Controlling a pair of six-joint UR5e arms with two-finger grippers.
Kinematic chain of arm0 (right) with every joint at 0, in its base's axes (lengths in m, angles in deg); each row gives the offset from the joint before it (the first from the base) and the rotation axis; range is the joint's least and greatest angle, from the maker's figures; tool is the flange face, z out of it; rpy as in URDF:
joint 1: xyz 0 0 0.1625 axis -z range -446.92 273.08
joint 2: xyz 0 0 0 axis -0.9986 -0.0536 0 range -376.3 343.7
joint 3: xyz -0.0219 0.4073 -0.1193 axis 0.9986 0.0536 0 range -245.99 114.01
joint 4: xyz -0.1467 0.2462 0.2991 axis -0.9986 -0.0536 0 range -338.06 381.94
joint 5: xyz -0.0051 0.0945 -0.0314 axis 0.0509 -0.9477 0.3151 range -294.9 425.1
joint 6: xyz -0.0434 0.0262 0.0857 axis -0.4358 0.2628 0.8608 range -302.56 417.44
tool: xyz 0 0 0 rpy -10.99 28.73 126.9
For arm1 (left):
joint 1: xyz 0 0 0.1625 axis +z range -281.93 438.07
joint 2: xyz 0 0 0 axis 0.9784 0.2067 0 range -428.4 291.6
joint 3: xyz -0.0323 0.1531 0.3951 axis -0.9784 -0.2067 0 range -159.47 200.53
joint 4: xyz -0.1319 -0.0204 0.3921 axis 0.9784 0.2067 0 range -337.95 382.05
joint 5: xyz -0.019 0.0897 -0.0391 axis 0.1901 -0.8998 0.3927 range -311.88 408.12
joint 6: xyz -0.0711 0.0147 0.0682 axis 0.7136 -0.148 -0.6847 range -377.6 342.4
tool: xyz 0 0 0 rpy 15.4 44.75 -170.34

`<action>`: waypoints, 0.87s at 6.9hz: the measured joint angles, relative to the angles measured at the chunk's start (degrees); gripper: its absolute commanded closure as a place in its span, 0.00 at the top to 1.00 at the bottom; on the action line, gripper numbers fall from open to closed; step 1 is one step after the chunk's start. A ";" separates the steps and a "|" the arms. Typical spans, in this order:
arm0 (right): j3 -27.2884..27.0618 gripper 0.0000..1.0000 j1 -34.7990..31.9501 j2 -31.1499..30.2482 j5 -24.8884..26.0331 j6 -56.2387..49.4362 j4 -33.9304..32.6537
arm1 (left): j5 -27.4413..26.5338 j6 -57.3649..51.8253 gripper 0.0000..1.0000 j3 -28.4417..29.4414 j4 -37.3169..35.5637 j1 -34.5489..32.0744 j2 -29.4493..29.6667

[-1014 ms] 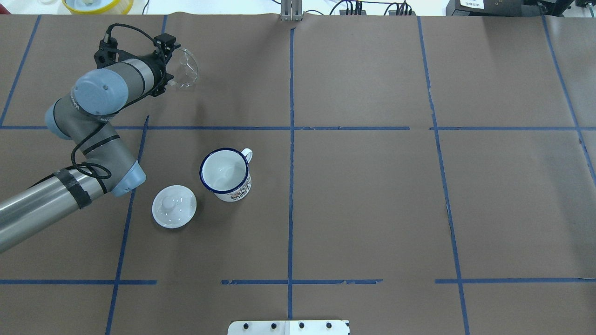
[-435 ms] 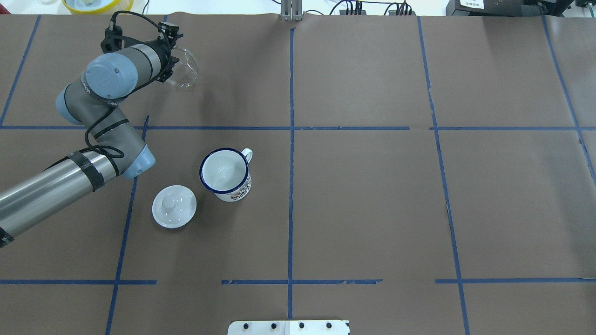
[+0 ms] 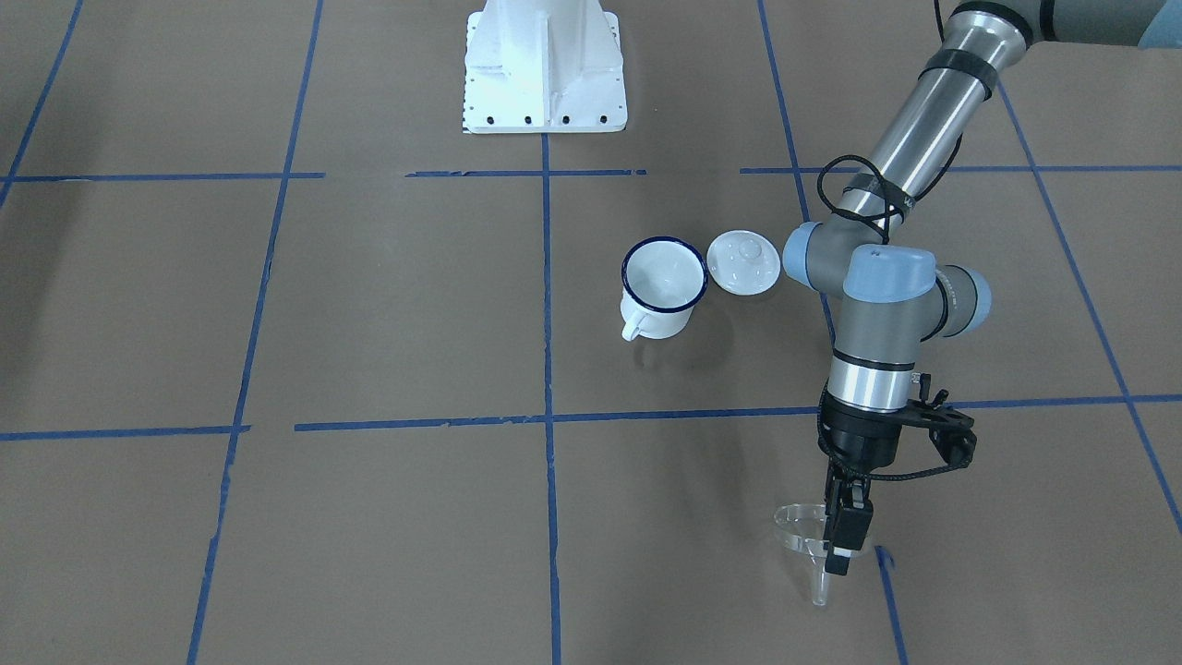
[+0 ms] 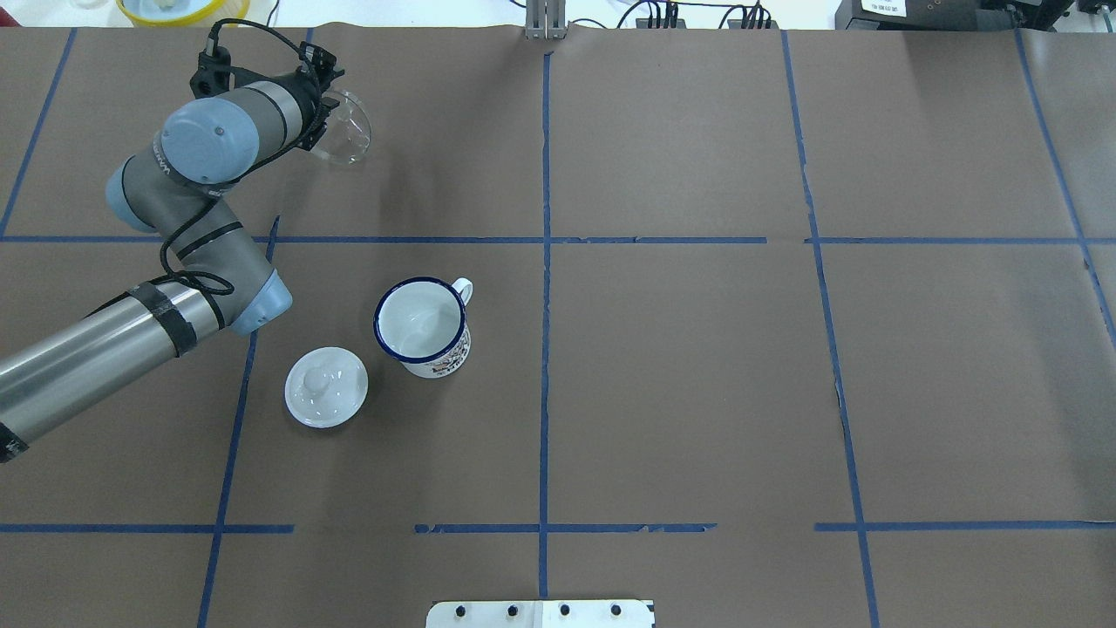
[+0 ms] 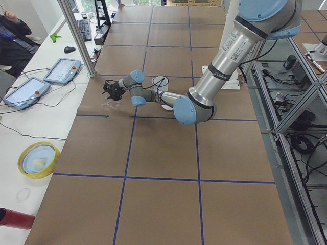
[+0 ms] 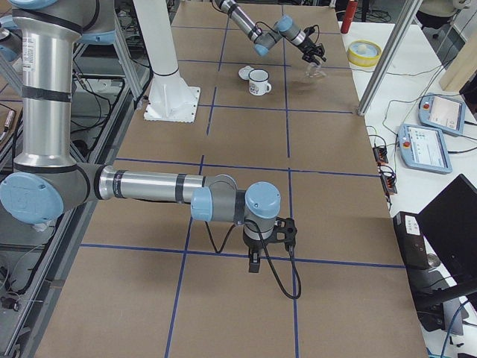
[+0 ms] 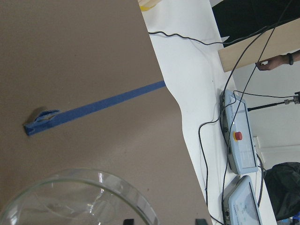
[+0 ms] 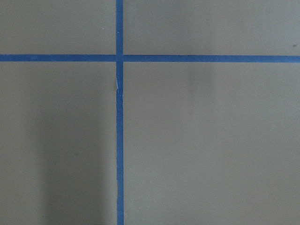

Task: Place funnel on cup
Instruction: 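Grasp the clear glass funnel with the left gripper and lift it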

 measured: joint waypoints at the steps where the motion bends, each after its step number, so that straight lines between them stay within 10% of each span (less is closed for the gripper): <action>1: 0.00 1.00 0.00 0.00 0.00 0.00 0.00 | 0.03 -0.04 0.49 -0.20 0.01 0.01 0.04; 3: 0.00 1.00 0.00 0.00 0.00 0.00 0.00 | 0.03 -0.07 0.36 -0.76 0.01 0.01 0.09; 4: 0.00 1.00 0.00 0.00 0.00 0.00 0.00 | 0.02 -0.07 0.09 -1.00 0.01 0.04 0.08; 6: 0.00 1.00 0.00 0.00 0.00 0.00 0.00 | 0.03 -0.74 0.00 -1.26 -0.05 0.17 -0.03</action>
